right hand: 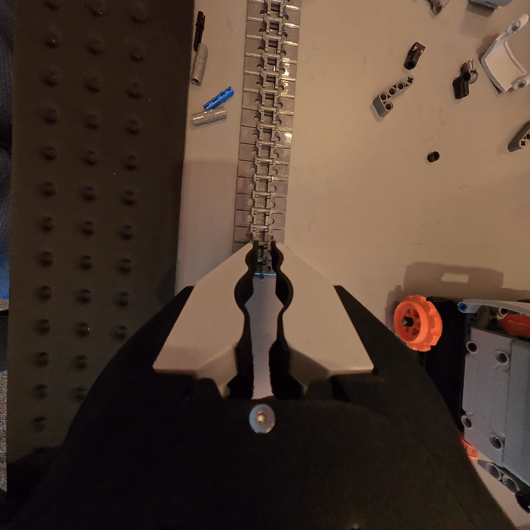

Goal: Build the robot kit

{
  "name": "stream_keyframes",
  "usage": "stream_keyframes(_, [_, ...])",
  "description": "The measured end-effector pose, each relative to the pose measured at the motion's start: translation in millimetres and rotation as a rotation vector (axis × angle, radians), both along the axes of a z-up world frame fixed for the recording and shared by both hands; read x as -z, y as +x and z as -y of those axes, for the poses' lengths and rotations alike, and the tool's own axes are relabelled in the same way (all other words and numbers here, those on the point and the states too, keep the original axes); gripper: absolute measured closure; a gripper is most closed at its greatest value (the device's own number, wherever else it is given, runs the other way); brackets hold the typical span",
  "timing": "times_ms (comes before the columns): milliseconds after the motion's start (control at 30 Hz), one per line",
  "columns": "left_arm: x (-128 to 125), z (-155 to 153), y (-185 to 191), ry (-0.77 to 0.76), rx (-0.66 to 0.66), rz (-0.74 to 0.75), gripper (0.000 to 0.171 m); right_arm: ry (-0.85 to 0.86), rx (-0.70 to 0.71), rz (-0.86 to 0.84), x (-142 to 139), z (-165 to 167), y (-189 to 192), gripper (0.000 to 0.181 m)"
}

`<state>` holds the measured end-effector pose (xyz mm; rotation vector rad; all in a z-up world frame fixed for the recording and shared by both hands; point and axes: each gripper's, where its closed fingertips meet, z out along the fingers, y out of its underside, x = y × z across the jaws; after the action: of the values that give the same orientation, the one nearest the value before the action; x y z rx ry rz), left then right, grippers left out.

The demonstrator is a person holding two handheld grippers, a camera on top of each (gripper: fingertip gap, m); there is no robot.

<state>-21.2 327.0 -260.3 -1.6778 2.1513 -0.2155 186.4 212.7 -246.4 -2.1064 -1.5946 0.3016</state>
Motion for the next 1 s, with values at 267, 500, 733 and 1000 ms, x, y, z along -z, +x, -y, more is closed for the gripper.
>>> stream_keyframes(267, [1.4,-1.2,7.8,0.028,0.0,0.043,0.164,0.013,-0.002,-0.009,-1.1,-0.6,-0.5,0.177])
stream_keyframes(500, [-27.0,4.3,30.0,0.047,0.008,0.187,0.164,0.074,0.034,-0.061,-19.6,-2.4,3.7,0.175])
stream_keyframes(733, [-40.5,57.9,133.4,0.034,0.236,0.235,0.166,0.131,0.136,-0.104,-32.3,8.1,25.9,0.174])
stream_keyframes(1000, [-25.0,114.1,239.8,-0.035,0.378,0.204,0.17,0.128,0.259,-0.097,-25.0,34.7,60.2,0.174])
